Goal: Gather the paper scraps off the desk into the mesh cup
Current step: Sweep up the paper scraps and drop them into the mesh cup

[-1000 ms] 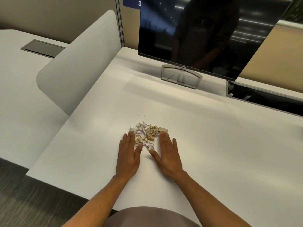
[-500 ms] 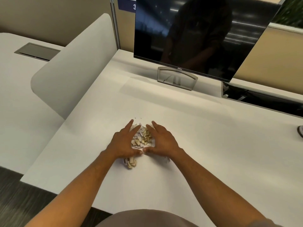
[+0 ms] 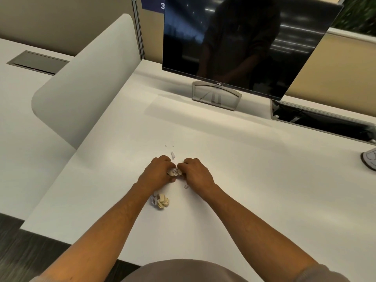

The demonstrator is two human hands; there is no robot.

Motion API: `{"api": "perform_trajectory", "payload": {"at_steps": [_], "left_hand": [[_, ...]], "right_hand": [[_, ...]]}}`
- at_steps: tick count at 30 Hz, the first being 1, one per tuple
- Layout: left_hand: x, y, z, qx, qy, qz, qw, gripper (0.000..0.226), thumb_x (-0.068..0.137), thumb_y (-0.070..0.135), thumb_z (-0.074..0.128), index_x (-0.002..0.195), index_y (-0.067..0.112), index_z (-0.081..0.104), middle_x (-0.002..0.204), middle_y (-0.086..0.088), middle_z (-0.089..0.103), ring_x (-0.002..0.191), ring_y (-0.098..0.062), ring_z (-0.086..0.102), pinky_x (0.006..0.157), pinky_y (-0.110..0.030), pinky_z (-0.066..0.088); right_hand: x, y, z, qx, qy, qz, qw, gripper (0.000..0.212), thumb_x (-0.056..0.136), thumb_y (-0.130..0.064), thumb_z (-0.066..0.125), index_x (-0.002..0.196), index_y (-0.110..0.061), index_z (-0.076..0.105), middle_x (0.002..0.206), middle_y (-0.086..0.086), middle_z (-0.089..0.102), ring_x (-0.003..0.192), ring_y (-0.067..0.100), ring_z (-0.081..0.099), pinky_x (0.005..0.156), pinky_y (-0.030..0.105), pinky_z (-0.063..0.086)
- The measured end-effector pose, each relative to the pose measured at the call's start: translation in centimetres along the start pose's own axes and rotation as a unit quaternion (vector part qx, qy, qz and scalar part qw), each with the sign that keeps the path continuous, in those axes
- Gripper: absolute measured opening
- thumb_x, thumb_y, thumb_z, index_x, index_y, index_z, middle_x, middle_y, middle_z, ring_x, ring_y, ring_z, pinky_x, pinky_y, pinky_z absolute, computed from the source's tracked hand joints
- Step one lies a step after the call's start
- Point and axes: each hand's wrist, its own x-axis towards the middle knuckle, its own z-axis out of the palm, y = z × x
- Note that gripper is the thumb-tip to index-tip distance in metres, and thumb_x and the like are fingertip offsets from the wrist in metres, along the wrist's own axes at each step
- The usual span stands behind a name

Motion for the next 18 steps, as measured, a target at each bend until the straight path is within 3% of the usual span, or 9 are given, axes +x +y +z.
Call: {"api": "perform_trajectory", "payload": {"at_steps": [3, 7, 9, 12, 15, 18], "left_hand": [[-0.3, 0.1, 0.3, -0.004, 0.023, 0.013, 1.0, 0.033, 0.081, 0.035, 0.072, 0.109, 0.019, 0.071, 0.108, -0.003, 0.062, 0.101, -0.023, 0.056, 0.083, -0.037, 0.047], [-0.8, 0.5, 0.4, -0.032, 0.062, 0.002, 0.998, 0.018, 0.083, 0.032, 0.07, 0.094, 0.019, 0.074, 0.091, -0.002, 0.064, 0.089, -0.023, 0.058, 0.071, -0.032, 0.042], [-1.0, 0.6, 0.3, -0.087, 0.095, -0.015, 0.992, 0.009, 0.082, 0.024, 0.071, 0.086, 0.018, 0.075, 0.087, -0.001, 0.068, 0.086, -0.021, 0.061, 0.07, -0.03, 0.042], [-1.2, 1.0, -0.1, -0.164, 0.145, -0.039, 0.975, 0.011, 0.082, 0.018, 0.073, 0.092, 0.015, 0.076, 0.091, -0.002, 0.073, 0.085, -0.017, 0.064, 0.075, -0.028, 0.047], [-1.0, 2.1, -0.7, -0.226, 0.165, -0.052, 0.959, 0.019, 0.08, 0.015, 0.076, 0.098, 0.013, 0.076, 0.088, 0.004, 0.071, 0.078, -0.005, 0.06, 0.07, -0.007, 0.04], [-0.5, 3.8, -1.2, -0.259, 0.16, -0.041, 0.952, 0.011, 0.078, 0.014, 0.076, 0.089, 0.016, 0.076, 0.075, 0.009, 0.067, 0.067, 0.003, 0.056, 0.063, -0.001, 0.038]], "right_hand": [[0.0, 0.1, -0.2, 0.019, 0.005, 0.015, 1.0, 0.009, 0.086, -0.012, 0.052, 0.078, -0.011, 0.056, 0.077, 0.004, 0.044, 0.081, 0.026, 0.047, 0.057, 0.032, 0.027], [0.2, 0.7, -0.6, 0.147, 0.036, 0.081, 0.985, 0.013, 0.069, 0.0, 0.055, 0.072, -0.011, 0.062, 0.07, 0.006, 0.057, 0.071, 0.024, 0.05, 0.06, 0.034, 0.036], [-0.1, 1.1, -0.9, 0.221, 0.063, 0.119, 0.966, 0.02, 0.064, 0.003, 0.057, 0.073, -0.011, 0.068, 0.064, 0.0, 0.059, 0.067, 0.019, 0.052, 0.06, 0.029, 0.039], [-0.9, 1.8, -1.5, 0.307, 0.1, 0.171, 0.931, 0.025, 0.071, 0.002, 0.061, 0.084, -0.014, 0.075, 0.073, 0.001, 0.07, 0.07, 0.015, 0.059, 0.062, 0.021, 0.044], [-1.9, 3.1, -2.1, 0.39, 0.119, 0.22, 0.886, 0.024, 0.075, -0.001, 0.065, 0.09, -0.017, 0.076, 0.085, 0.002, 0.075, 0.079, 0.016, 0.068, 0.074, 0.024, 0.051], [-3.2, 4.6, -2.5, 0.469, 0.139, 0.238, 0.839, 0.022, 0.077, -0.001, 0.07, 0.089, -0.02, 0.075, 0.08, -0.002, 0.075, 0.065, 0.012, 0.067, 0.072, 0.024, 0.052]]}}
